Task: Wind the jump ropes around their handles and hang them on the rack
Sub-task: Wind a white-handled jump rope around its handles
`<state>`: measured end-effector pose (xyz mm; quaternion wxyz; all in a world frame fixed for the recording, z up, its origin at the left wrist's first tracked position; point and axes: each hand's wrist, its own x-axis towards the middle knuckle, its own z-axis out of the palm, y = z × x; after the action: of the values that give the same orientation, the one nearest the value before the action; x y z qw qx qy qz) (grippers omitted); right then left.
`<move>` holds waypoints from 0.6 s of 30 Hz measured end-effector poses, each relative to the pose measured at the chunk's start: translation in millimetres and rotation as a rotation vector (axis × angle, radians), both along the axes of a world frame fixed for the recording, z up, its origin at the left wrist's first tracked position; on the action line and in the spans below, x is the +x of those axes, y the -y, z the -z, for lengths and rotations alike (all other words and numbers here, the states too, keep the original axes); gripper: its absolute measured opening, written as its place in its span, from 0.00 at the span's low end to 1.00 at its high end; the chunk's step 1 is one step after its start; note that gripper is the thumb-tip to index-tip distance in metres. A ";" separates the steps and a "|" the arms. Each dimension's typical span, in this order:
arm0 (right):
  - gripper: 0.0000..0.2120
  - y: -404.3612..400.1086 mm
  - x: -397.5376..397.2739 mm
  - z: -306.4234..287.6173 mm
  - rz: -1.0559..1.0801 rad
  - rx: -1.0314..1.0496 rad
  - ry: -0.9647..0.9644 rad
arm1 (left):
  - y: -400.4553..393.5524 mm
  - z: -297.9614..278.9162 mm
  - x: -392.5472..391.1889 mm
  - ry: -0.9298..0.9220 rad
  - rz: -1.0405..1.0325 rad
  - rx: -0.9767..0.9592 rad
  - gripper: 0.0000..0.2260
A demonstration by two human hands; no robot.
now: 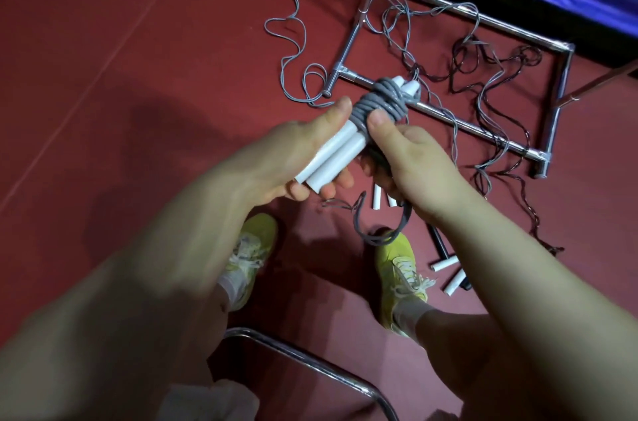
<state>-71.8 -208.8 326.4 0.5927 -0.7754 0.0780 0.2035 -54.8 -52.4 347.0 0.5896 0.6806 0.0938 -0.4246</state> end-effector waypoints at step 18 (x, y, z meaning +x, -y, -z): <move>0.06 26.9 7.2 -6.3 -0.194 -0.170 -0.152 | -13.6 1.8 6.1 0.020 -0.178 0.048 0.08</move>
<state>-64.6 -235.7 332.6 0.4948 -0.8092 0.0642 0.3104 -48.7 -38.8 345.2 0.6096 0.6876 0.1584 -0.3613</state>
